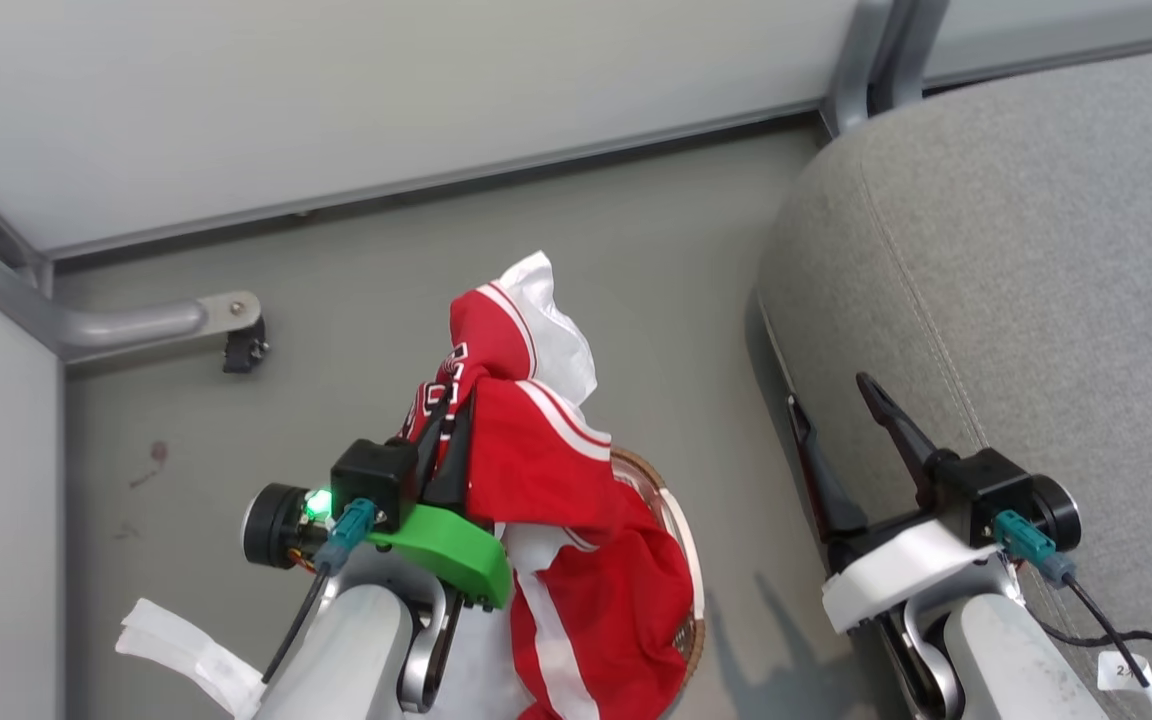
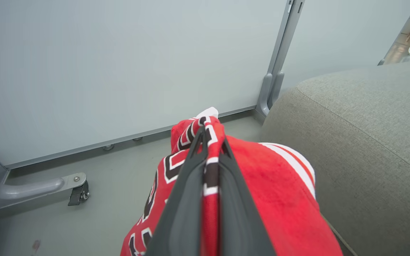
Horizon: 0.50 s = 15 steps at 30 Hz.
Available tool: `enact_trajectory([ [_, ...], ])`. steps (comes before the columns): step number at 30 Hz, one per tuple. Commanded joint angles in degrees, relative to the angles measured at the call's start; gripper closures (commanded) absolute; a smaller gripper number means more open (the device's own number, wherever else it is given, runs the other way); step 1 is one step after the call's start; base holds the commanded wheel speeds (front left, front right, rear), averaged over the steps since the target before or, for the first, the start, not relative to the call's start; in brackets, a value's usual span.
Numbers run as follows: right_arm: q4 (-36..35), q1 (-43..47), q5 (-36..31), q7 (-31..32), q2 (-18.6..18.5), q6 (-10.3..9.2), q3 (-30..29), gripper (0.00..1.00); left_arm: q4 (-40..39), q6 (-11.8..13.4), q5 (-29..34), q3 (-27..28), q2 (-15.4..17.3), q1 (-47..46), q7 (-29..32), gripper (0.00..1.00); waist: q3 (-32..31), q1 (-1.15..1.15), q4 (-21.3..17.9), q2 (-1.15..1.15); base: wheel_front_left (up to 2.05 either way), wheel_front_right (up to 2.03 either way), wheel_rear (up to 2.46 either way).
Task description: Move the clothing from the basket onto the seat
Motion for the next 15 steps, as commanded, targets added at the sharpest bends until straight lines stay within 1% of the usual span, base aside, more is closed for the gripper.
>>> enact_trajectory([
  [1, 0.2, 1.3, 0.2, -0.1, -0.3, -0.06, -0.1, 0.00, -1.7, 0.2, -0.3, 0.6, 0.1, 0.8, -0.2, 1.00, -4.3, 0.00, 2.8, 0.00, 0.00, 0.00, 0.00],
  [6, 0.7, 3.5, -0.1, -0.1, -0.3, -0.06, 0.4, 0.00, -7.2, 0.4, -2.4, 1.6, 0.1, -0.2, -0.2, 1.00, -6.9, 0.00, 3.4, 0.00, 0.00, 0.00, 0.00],
  [10, 1.6, 5.0, -0.5, -0.1, -0.3, -0.06, 1.5, 0.00, -10.1, 0.4, -3.7, 1.7, 0.1, -1.5, -0.2, 1.00, -8.5, 0.00, 3.9, 0.00, 0.00, 0.00, 0.00],
  [15, 3.0, 5.9, -1.0, -0.1, -0.6, -0.06, 5.5, 0.00, -11.8, 0.7, -4.1, 1.2, 0.1, -3.1, -0.2, 1.00, -9.5, 0.00, 4.4, 0.00, 0.00, 0.00, 0.00],
])
